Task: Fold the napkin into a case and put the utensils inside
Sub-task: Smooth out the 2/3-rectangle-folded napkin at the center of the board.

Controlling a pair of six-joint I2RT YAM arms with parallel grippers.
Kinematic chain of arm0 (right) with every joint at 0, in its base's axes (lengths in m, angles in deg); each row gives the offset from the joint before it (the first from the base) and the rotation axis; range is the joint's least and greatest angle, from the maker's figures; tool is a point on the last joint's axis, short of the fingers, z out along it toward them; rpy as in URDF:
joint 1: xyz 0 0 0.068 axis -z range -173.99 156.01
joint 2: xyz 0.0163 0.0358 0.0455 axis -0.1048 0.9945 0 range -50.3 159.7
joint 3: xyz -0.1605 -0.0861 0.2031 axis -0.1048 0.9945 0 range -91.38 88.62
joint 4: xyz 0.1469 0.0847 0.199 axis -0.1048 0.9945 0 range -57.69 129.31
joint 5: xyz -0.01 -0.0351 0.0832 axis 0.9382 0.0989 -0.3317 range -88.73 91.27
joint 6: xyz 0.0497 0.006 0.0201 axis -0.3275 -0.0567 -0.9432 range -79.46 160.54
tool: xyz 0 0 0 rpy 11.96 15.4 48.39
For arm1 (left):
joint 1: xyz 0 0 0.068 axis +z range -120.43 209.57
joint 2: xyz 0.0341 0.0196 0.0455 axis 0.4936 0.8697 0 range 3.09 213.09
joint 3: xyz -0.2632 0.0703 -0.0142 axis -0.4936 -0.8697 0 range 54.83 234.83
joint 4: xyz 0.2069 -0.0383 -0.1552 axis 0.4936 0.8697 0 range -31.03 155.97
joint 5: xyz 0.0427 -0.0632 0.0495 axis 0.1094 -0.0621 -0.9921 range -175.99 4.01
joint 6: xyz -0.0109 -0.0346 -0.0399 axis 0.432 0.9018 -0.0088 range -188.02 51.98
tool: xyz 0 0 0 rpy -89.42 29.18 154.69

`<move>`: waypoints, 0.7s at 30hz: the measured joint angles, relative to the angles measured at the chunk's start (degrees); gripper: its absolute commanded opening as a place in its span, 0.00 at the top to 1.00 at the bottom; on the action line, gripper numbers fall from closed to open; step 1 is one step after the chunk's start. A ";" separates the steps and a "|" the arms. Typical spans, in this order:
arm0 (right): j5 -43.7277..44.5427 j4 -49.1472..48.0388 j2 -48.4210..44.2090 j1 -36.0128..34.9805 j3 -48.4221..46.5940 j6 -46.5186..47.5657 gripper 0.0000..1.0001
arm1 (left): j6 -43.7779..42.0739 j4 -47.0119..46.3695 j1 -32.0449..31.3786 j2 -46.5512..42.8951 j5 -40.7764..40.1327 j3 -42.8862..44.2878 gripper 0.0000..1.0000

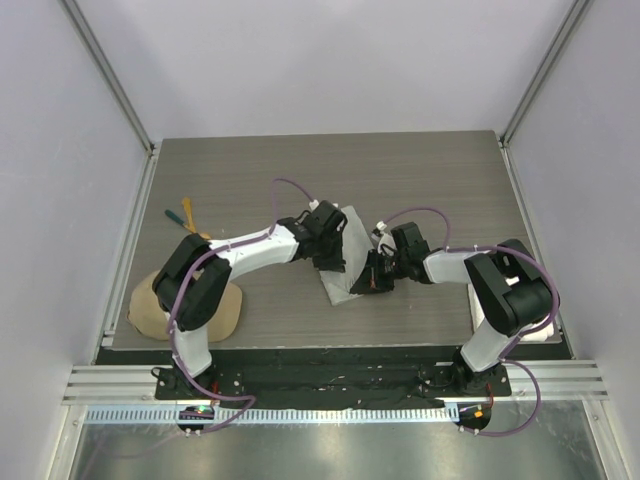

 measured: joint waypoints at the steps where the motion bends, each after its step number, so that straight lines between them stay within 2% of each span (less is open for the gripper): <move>1: 0.07 0.09 -0.04 0.00 0.00 0.00 0.99 | 0.24 -0.63 0.00 0.00 -0.02 0.00 1.00; 11: 1.03 1.79 -1.77 0.00 0.00 -1.09 0.93 | 3.48 -1.90 -0.81 0.00 -0.09 -3.43 1.00; 15: 1.44 3.52 -2.99 0.00 -0.37 -1.25 0.79 | 3.74 -1.97 -2.08 0.09 -0.11 -5.53 1.00; 16: 1.70 4.52 -3.30 0.00 -0.70 -1.18 0.70 | 3.69 -1.95 -2.23 0.31 -0.11 -5.35 1.00; 18: 3.43 8.20 -4.70 0.00 -2.01 -0.63 0.61 | 3.67 -1.99 -2.40 1.16 -0.04 -4.61 1.00; 19: 4.68 10.71 -5.79 0.00 -3.15 0.33 0.53 | 3.69 -2.08 -2.43 1.70 0.26 -4.09 1.00; 21: 7.52 15.23 -8.04 0.02 -5.86 2.25 0.46 | 3.72 -2.62 -2.43 2.27 0.74 -3.58 1.00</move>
